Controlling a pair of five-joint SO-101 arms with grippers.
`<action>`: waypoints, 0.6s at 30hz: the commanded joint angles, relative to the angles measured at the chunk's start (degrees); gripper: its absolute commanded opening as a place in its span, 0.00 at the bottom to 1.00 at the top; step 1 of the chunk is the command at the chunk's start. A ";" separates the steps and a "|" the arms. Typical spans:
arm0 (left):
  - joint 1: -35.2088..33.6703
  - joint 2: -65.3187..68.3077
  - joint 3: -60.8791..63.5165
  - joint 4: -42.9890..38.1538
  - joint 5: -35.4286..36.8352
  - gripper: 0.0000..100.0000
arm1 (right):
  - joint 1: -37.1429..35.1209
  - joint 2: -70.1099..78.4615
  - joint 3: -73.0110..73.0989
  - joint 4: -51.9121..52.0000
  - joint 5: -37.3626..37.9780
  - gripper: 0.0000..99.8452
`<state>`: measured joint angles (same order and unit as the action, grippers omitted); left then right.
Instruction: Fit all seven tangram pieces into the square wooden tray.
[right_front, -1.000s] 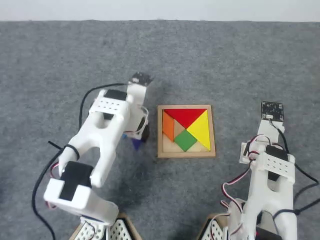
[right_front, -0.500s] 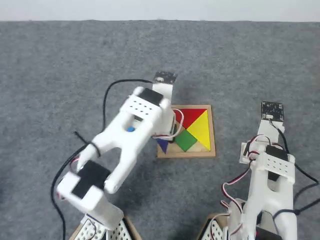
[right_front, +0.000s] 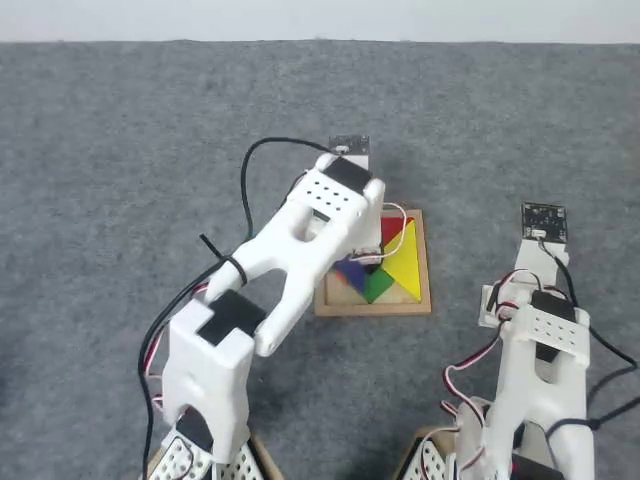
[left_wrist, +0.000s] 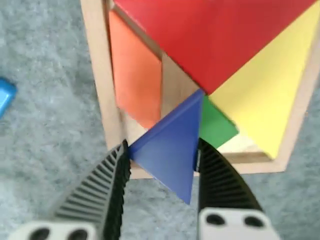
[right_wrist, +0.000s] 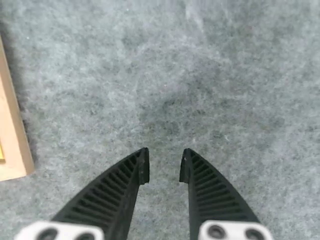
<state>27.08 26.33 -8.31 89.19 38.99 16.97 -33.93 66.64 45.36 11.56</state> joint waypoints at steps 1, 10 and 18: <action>0.26 -0.35 -3.47 0.44 2.02 0.17 | -0.31 -2.51 -0.70 -1.01 -0.62 0.13; 0.62 -0.35 -3.30 0.44 5.80 0.33 | -0.31 -2.51 -0.70 -1.01 -0.53 0.13; 0.09 0.00 -3.56 -8.53 -11.43 0.32 | -0.31 -2.51 -0.62 -1.01 -0.35 0.13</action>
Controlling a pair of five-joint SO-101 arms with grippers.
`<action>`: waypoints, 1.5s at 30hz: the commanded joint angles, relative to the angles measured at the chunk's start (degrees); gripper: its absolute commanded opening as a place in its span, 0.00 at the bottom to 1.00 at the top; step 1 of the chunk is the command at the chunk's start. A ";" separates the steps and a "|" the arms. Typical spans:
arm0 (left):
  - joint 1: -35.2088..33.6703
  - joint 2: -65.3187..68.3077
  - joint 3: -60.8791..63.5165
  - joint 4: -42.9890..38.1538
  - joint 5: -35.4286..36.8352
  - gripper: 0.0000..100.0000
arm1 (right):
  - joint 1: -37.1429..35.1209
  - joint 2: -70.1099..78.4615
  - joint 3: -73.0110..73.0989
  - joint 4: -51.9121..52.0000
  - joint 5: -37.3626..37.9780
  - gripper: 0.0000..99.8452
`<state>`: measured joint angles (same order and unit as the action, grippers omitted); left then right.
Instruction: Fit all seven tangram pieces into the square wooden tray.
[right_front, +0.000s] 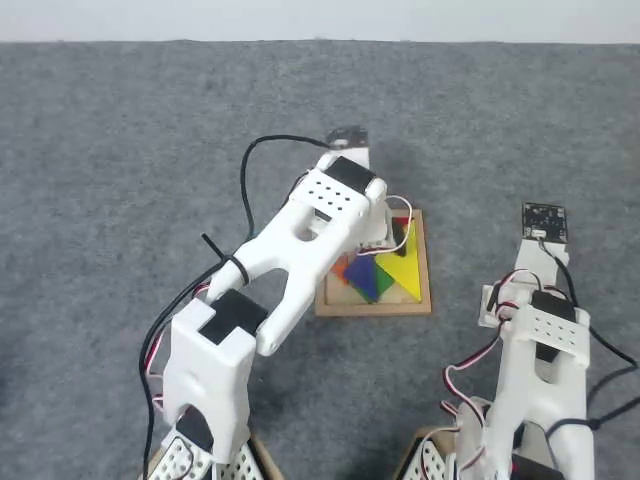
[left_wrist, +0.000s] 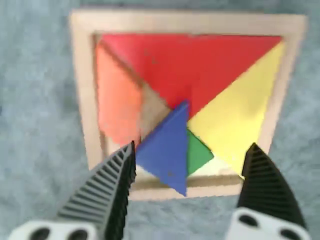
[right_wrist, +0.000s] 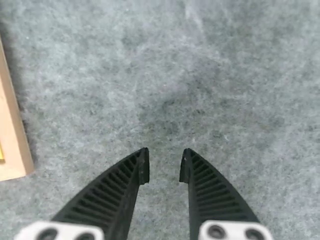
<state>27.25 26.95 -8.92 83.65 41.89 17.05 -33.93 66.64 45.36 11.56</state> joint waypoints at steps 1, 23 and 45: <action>-0.09 -0.88 -2.95 -3.78 -18.64 0.30 | -0.40 -2.51 -0.62 -1.01 -0.35 0.13; -1.49 -0.79 -1.71 -8.97 -50.20 0.11 | -0.40 -2.51 -0.70 -1.01 -0.18 0.13; -1.85 1.67 -0.57 -9.58 -56.35 0.11 | -0.40 -2.51 -0.70 -1.01 -0.18 0.13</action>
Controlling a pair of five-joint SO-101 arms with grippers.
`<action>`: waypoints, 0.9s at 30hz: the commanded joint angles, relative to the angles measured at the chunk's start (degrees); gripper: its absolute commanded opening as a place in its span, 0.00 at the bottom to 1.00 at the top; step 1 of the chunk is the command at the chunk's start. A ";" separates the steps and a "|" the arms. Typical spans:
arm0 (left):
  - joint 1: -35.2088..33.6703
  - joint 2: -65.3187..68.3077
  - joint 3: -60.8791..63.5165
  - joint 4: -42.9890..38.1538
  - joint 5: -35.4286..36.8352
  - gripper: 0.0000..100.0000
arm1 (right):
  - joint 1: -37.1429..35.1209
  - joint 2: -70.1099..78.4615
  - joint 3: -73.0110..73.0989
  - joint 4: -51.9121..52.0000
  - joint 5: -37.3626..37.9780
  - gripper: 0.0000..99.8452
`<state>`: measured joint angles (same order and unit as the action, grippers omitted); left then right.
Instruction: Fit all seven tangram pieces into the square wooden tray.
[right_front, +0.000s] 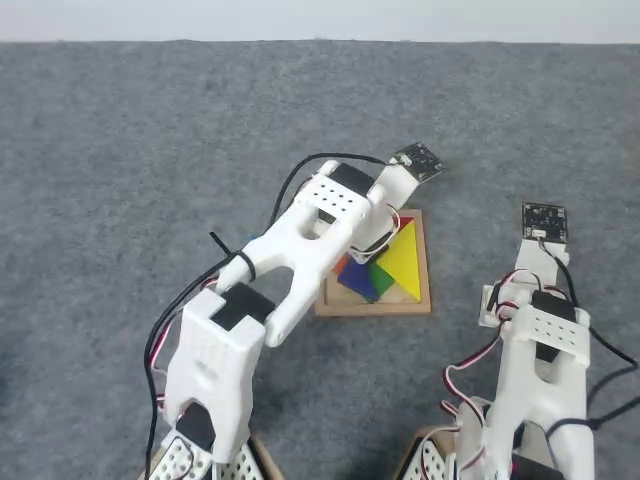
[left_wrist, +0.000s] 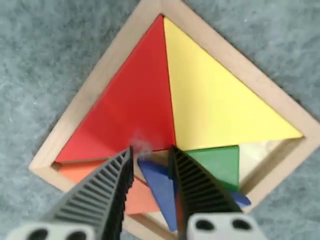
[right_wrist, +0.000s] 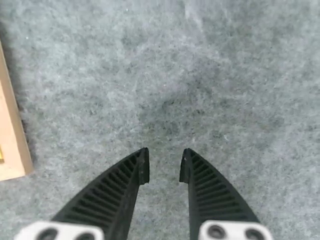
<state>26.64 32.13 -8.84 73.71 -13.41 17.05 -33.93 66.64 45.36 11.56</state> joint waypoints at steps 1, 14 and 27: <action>-1.23 -4.40 -0.66 0.79 -1.05 0.11 | -0.40 -2.51 -0.70 -1.10 -0.18 0.13; -1.41 -7.74 11.12 -4.22 -1.76 0.10 | -0.40 -2.51 -0.70 -1.10 -0.18 0.13; -1.32 -23.12 21.23 -4.75 -2.99 0.10 | -0.40 -2.51 -0.70 -1.10 -0.18 0.13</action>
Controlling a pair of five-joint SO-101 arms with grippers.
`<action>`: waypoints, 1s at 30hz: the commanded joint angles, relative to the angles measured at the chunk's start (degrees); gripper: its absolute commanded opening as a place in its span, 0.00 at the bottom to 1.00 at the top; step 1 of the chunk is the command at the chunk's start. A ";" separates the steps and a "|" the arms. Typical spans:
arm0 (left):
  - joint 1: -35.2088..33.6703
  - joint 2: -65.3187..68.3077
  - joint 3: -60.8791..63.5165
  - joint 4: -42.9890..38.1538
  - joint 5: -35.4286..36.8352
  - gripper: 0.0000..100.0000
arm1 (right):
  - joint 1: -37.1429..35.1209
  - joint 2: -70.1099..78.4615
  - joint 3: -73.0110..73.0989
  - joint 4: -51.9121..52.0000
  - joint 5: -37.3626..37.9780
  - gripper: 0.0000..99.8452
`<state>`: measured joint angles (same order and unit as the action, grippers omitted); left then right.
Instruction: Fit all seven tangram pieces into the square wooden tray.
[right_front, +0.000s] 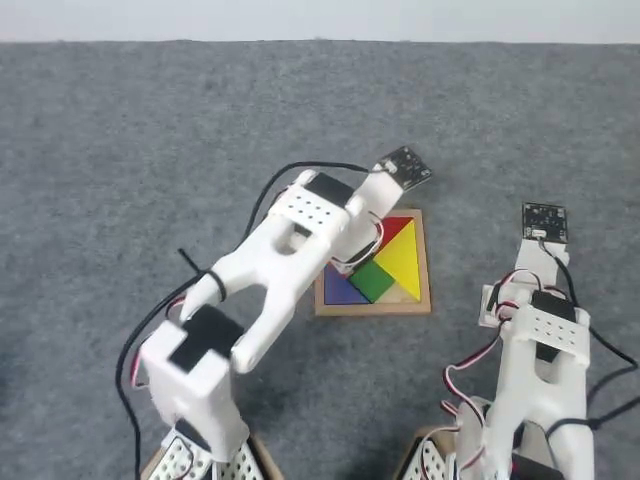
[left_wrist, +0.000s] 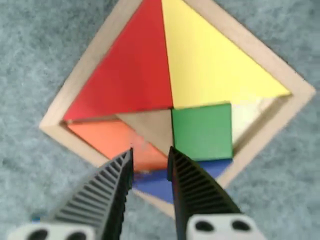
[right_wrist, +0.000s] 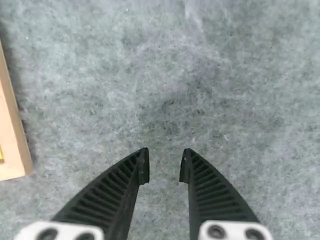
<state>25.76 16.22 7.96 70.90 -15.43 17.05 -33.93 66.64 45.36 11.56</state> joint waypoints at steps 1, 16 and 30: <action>-0.44 -7.65 6.20 -3.16 -0.97 0.10 | -0.40 -2.51 -0.70 -1.10 -0.18 0.13; -5.54 -8.44 11.03 -8.62 -2.73 0.11 | -0.48 -2.51 -0.70 -1.10 -0.18 0.13; -23.82 -20.48 17.01 -5.89 -2.73 0.11 | -0.48 -2.51 -0.79 -1.10 -0.18 0.13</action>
<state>8.18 -1.45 24.04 64.40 -17.89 17.05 -33.93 66.64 45.36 11.56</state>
